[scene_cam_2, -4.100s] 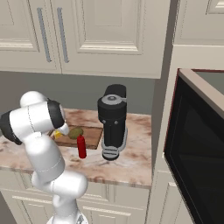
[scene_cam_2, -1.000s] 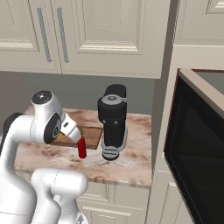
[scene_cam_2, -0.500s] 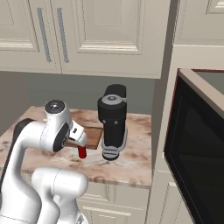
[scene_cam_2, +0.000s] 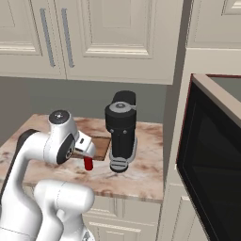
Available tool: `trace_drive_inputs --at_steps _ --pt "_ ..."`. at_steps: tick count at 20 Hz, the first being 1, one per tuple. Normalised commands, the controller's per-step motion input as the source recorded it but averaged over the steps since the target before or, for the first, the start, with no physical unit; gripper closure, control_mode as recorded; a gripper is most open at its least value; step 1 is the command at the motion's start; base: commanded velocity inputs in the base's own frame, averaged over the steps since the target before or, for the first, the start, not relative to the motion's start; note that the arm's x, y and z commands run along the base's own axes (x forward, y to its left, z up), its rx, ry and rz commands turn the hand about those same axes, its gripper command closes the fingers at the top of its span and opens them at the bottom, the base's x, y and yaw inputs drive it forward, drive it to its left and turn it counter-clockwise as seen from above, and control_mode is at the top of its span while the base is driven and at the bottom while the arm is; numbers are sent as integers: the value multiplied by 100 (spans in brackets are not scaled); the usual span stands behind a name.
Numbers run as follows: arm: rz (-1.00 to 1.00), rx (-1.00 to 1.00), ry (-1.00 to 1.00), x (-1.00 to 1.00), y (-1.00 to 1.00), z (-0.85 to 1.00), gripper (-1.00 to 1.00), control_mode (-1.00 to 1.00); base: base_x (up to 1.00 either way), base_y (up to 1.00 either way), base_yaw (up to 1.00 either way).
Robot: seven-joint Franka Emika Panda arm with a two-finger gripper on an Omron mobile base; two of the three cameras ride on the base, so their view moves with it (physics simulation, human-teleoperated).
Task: Retrieve the reheated potato from the microwave, then place the potato, cheese, and condiment on the cutting board.
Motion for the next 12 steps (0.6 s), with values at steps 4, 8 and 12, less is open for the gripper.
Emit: trace_drive_inputs --at_steps 4,8,12 --pt "0 -3 0 21 0 -12 -100 -100 0 0 0" --pt "0 -1 0 27 0 -18 -100 -100 0 0 0" --pt "0 -1 0 24 0 -15 -100 -100 0 0 0"
